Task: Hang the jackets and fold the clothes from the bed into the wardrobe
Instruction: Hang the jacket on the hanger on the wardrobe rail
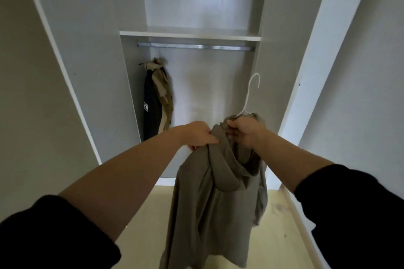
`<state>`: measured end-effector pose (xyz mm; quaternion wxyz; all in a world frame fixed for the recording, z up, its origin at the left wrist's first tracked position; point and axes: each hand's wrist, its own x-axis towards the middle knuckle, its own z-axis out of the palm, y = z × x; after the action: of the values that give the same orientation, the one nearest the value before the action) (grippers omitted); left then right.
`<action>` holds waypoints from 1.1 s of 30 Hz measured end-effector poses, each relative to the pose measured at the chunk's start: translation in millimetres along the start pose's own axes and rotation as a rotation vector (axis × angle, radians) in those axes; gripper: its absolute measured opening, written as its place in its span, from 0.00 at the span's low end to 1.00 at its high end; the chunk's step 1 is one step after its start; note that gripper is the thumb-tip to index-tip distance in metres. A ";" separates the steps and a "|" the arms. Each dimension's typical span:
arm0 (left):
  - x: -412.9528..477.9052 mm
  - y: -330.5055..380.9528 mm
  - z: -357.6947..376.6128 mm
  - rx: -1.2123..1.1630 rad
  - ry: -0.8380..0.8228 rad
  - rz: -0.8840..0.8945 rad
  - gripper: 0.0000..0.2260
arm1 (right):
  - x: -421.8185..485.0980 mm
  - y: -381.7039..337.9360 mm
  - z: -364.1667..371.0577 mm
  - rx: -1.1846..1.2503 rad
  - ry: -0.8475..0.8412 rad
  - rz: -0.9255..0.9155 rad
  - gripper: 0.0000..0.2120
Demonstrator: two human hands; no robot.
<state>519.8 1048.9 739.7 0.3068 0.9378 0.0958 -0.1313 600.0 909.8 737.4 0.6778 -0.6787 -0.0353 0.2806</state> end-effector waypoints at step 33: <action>458.5 -278.6 -341.0 -0.279 0.605 -0.319 0.16 | 585.8 -120.8 236.7 -0.922 -0.047 -0.295 0.23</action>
<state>945.4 1520.2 711.5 0.3653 0.8566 0.3440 0.1202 1030.8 1383.3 673.9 0.3380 -0.8896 -0.2672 0.1518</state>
